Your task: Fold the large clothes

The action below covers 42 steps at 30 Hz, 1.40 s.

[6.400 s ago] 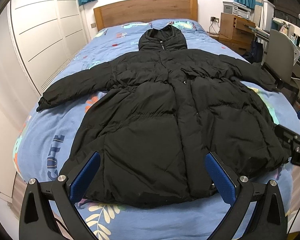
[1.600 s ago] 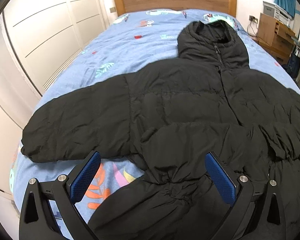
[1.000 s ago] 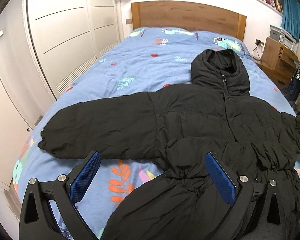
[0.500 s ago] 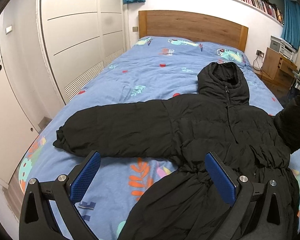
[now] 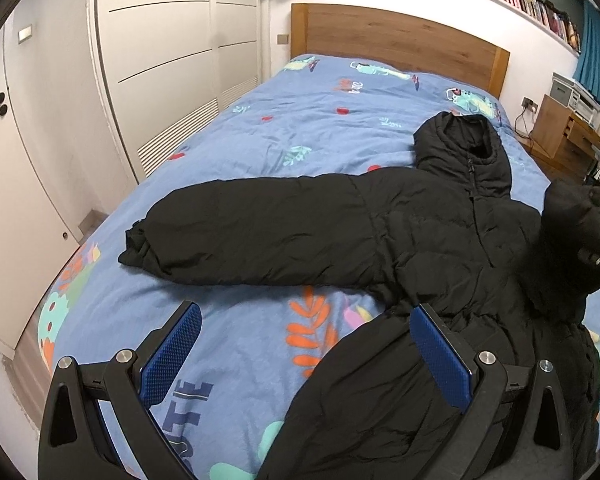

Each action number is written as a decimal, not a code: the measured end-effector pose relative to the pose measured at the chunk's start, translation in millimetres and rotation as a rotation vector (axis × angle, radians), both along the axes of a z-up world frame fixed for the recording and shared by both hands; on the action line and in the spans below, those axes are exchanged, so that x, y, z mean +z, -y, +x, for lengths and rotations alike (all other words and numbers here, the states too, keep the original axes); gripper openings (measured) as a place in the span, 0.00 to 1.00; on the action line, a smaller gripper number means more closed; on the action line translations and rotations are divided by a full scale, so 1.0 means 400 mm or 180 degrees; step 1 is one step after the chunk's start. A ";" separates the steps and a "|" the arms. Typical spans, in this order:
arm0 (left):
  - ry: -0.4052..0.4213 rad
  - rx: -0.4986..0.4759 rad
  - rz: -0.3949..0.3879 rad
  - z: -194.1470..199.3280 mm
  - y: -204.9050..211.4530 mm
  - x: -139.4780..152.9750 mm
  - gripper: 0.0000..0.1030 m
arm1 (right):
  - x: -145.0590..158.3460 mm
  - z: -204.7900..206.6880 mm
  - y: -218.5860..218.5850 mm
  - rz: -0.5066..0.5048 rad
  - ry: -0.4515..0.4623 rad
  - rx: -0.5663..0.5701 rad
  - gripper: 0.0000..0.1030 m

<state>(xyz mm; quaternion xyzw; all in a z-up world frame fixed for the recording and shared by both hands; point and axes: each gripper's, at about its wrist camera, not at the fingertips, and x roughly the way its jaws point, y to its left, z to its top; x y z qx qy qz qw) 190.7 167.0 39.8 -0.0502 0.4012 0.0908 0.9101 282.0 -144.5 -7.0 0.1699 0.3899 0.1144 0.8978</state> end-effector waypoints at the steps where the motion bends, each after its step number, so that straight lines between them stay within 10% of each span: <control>1: -0.0014 0.0009 -0.0007 -0.002 -0.005 -0.004 0.99 | -0.015 0.006 -0.011 -0.0030 -0.0046 0.0015 0.07; 14: -0.0055 -0.0011 0.0022 -0.033 -0.018 0.009 0.99 | -0.207 0.025 -0.137 -0.0505 -0.0725 0.0195 0.15; 18: 0.0001 -0.0012 0.0046 -0.045 -0.007 0.027 0.99 | -0.198 0.007 -0.145 -0.0390 -0.0737 0.0352 0.42; 26: 0.0087 -0.0178 0.0121 -0.060 0.086 0.072 0.99 | -0.108 -0.052 -0.174 -0.0325 -0.0458 0.0730 0.44; 42: -0.0043 -0.0788 0.0086 0.154 0.487 0.059 0.99 | 0.023 -0.057 0.240 -0.0554 -0.0100 -0.0071 0.44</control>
